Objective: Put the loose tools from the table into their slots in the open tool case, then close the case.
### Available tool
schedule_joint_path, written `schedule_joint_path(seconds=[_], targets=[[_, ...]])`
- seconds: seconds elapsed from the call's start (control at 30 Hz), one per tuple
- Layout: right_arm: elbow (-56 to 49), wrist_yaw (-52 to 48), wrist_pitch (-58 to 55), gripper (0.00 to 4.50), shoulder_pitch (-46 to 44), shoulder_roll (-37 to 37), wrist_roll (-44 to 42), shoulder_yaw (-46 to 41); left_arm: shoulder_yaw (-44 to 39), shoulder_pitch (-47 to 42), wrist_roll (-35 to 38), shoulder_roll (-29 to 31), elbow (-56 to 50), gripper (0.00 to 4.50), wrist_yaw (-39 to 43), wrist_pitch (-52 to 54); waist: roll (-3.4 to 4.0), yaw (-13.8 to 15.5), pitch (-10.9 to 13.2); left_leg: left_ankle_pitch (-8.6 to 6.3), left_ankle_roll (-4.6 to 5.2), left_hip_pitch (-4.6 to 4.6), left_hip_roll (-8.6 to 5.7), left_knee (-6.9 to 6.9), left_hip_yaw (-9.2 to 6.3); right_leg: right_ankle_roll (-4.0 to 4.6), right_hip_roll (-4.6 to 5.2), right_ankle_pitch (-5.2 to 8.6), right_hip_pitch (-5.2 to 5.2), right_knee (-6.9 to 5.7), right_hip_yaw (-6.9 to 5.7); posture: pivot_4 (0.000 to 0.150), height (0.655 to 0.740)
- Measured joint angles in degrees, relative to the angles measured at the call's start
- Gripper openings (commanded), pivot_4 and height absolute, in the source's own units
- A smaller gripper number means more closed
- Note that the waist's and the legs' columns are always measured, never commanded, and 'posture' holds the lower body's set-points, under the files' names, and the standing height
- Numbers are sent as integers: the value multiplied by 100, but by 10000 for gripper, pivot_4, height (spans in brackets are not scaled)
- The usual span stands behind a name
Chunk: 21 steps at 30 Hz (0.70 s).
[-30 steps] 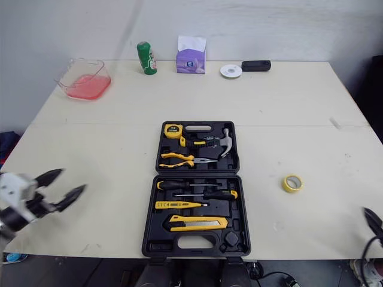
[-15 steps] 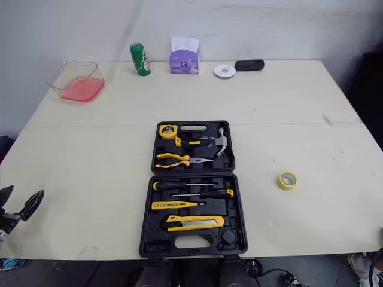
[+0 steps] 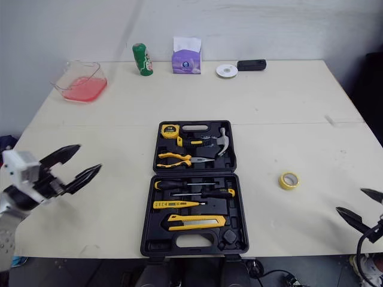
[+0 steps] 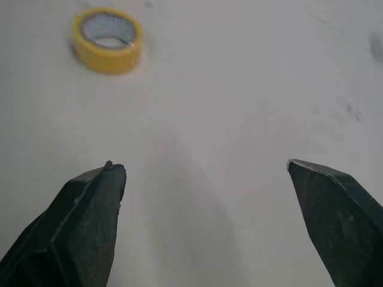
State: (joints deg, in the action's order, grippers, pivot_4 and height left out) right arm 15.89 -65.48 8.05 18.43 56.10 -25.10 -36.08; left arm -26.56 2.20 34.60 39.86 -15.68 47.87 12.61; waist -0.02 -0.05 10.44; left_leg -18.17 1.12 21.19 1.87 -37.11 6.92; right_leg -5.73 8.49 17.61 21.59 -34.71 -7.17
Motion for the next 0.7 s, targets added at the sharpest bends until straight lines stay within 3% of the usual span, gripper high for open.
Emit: schedule_joint_path(seconds=[0.27, 0.47, 0.7], targets=[[-2134, -615, -2218, 45000, 86, 1151, -366, 129, 1304, -1037, 194, 158, -461, 44631, 849, 305, -5, 33, 19, 28, 3, 11, 3, -7, -1, 2, -12, 5, 1, 6, -12, 1500, 7400], [-2981, -748, -3624, 45000, -617, 1934, -646, 719, 1897, -1403, 216, 107, -714, 44631, 1039, 433, -11, 30, 27, 27, 7, 14, 1, -7, -2, 1, -10, 4, 3, 12, -13, 1500, 7400], [-3195, -833, -4106, 45000, -1568, 2379, -510, 1998, 2273, -1913, 1340, 167, -1303, 44631, 1009, 1779, -36, 48, 57, 28, 7, 27, -4, -16, -9, -3, -10, 6, 4, 15, -19, 1500, 7400]])
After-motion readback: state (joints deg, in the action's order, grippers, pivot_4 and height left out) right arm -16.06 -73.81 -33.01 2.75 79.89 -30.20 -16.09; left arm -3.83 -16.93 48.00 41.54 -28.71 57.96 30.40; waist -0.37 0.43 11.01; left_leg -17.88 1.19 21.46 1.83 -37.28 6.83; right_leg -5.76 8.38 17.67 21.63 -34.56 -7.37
